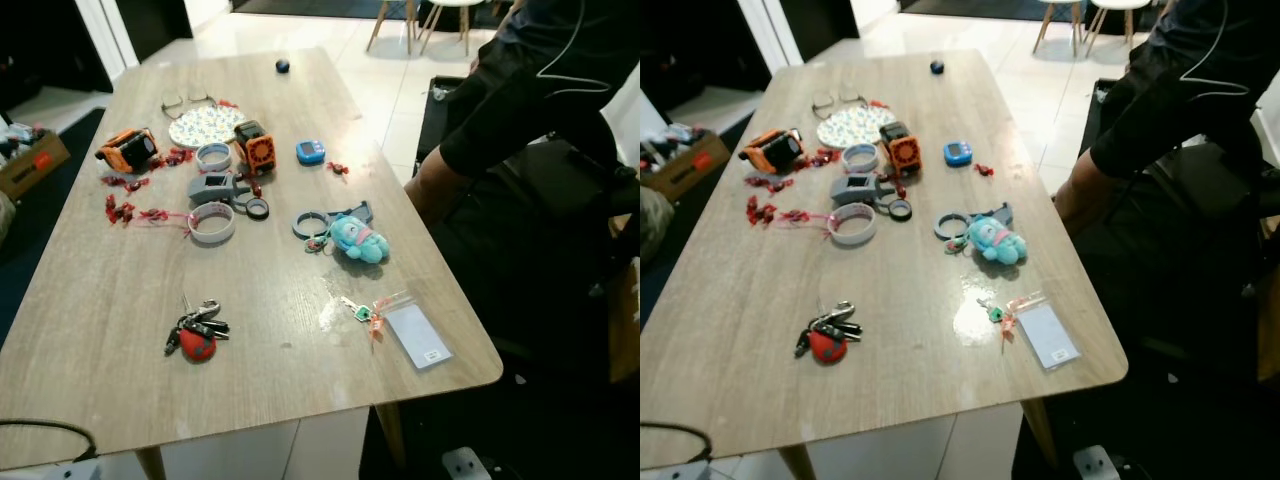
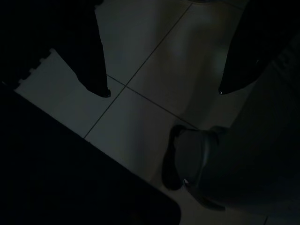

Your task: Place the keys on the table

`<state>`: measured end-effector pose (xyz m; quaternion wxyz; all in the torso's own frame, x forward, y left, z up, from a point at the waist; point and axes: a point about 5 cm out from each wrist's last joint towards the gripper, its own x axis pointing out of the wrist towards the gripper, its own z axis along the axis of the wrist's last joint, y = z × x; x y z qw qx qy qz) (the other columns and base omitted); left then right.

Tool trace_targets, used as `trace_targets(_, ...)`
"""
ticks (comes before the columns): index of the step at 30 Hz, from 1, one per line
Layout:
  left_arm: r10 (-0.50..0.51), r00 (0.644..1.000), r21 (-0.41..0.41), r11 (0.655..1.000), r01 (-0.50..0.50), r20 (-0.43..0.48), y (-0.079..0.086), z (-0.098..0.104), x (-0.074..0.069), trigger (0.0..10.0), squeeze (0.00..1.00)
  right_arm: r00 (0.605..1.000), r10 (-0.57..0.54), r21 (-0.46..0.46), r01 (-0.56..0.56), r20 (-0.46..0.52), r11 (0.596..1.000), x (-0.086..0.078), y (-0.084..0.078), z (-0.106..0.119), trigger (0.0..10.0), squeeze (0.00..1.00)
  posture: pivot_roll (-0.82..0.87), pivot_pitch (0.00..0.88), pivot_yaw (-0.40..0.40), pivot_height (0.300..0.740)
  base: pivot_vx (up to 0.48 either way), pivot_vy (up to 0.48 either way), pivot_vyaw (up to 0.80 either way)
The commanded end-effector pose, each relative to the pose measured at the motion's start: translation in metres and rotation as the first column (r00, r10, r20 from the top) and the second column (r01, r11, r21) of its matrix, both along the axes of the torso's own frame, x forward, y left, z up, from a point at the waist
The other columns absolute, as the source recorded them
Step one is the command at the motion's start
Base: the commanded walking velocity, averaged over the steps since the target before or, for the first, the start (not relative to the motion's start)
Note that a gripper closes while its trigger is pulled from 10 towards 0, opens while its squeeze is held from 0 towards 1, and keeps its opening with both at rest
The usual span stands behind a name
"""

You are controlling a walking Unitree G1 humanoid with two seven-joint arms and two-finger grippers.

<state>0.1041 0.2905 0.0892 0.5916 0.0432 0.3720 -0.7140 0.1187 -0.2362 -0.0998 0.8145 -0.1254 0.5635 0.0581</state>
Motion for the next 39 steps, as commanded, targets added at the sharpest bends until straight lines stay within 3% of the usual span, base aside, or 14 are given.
trace_targets(1, 0.015, 1.0, -0.057, 0.998, -0.013, 0.023, -0.002, 0.022, 0.009, 10.0, 0.0, 1.0, -0.005, 0.011, 0.005, -0.015, 1.0, -0.005, 0.002, -0.002, 10.0, 0.0, -0.01, 0.083, 0.031, 0.74, 0.0, 0.0, 0.0)
trace_targets(10, 0.112, 0.976, -0.375, 0.926, -0.033, 0.188, -0.029, 0.077, 0.041, 10.0, 0.0, 1.0, -0.002, 0.005, 0.002, -0.019, 1.0, -0.006, -0.003, -0.001, 10.0, 0.0, 0.0, 0.081, 0.038, 0.74, 0.0, 0.0, 0.0)
trace_targets(13, 0.386, 0.864, -0.683, 0.727, -0.07, 0.323, -0.043, 0.125, 0.077, 10.0, 0.0, 1.0, -0.002, 0.005, 0.002, -0.017, 1.0, -0.004, -0.003, 0.0, 10.0, 0.0, -0.01, 0.075, 0.045, 0.74, 0.0, 0.0, 0.0)
trace_targets(15, 0.52, 0.799, -0.782, 0.615, -0.105, 0.301, -0.045, 0.139, 0.09, 10.0, 0.0, 1.0, -0.002, 0.006, 0.002, -0.017, 1.0, -0.004, -0.002, -0.001, 10.0, 0.0, -0.01, 0.073, 0.046, 0.74, 0.0, 0.0, 0.0)
trace_targets(17, 0.546, 0.787, -0.801, 0.588, -0.114, 0.288, -0.046, 0.141, 0.093, 10.0, 0.0, 1.0, -0.002, 0.006, 0.002, -0.018, 1.0, -0.004, -0.001, -0.001, 10.0, 0.0, -0.01, 0.073, 0.046, 0.74, 0.0, 0.0, 0.0)
trace_targets(19, 0.666, 0.71, -0.835, 0.509, -0.208, 0.229, -0.048, 0.139, 0.108, 10.0, 0.0, 1.0, 0.0, 0.007, 0.0, -0.019, 1.0, -0.004, 0.0, -0.001, 10.0, 0.0, -0.02, 0.072, 0.047, 0.74, 0.0, 0.0, 0.0)
trace_targets(22, 0.72, 0.665, -0.844, 0.471, -0.257, 0.199, -0.049, 0.136, 0.117, 10.0, 0.0, 1.0, 0.0, 0.007, 0.0, -0.019, 1.0, -0.003, 0.0, -0.001, 10.0, 0.0, -0.02, 0.069, 0.049, 0.74, 0.0, 0.0, 0.0)
trace_targets(25, 0.828, 0.546, -0.853, 0.374, -0.365, 0.129, -0.053, 0.131, 0.138, 10.0, 0.0, 1.0, 0.0, 0.009, 0.0, -0.018, 1.0, -0.002, 0.002, -0.001, 10.0, 0.0, -0.02, 0.069, 0.049, 0.74, 0.0, 0.0, 0.0)
trace_targets(27, 0.839, 0.53, -0.851, 0.361, -0.382, 0.118, -0.053, 0.13, 0.141, 10.0, 0.0, 1.0, 0.0, 0.009, 0.0, -0.017, 1.0, -0.002, 0.002, -0.001, 10.0, 0.0, -0.02, 0.069, 0.049, 0.74, 0.0, 0.0, 0.0)
trace_targets(30, 0.928, 0.342, -0.823, 0.308, -0.477, 0.149, -0.056, 0.123, 0.165, 10.0, 0.0, 1.0, -0.005, 0.009, 0.006, -0.013, 1.0, 0.0, 0.003, -0.001, 10.0, 0.0, -0.03, 0.069, 0.054, 0.74, 0.0, 0.0, 0.0)
trace_targets(31, 0.928, 0.342, -0.823, 0.308, -0.477, 0.149, -0.056, 0.123, 0.165, 10.0, 0.0, 1.0, -0.005, 0.009, 0.006, -0.013, 1.0, 0.0, 0.003, -0.001, 10.0, 0.0, -0.03, 0.069, 0.054, 0.74, 0.0, 0.0, 0.0)
trace_targets(33, 0.948, 0.267, -0.797, 0.296, -0.526, 0.175, -0.058, 0.117, 0.174, 10.0, 0.0, 1.0, -0.008, 0.01, 0.008, -0.011, 1.0, 0.001, 0.003, -0.001, 10.0, 0.0, -0.03, 0.071, 0.057, 0.74, 0.0, 0.0, 0.0)
trace_targets(36, 0.939, 0.229, -0.751, 0.343, -0.565, 0.256, -0.063, 0.104, 0.178, 10.0, 0.0, 1.0, -0.013, 0.013, 0.014, -0.011, 1.0, 0.002, 0.004, -0.001, 10.0, 0.0, -0.03, 0.071, 0.057, 0.74, 0.0, 0.0, 0.0)
trace_targets(39, 0.932, 0.235, -0.741, 0.362, -0.566, 0.276, -0.066, 0.101, 0.178, 10.0, 0.0, 1.0, -0.014, 0.014, 0.014, -0.011, 1.0, 0.002, 0.004, -0.001, 10.0, 0.0, -0.03, 0.071, 0.057, 0.74, 0.0, 0.0, 0.0)
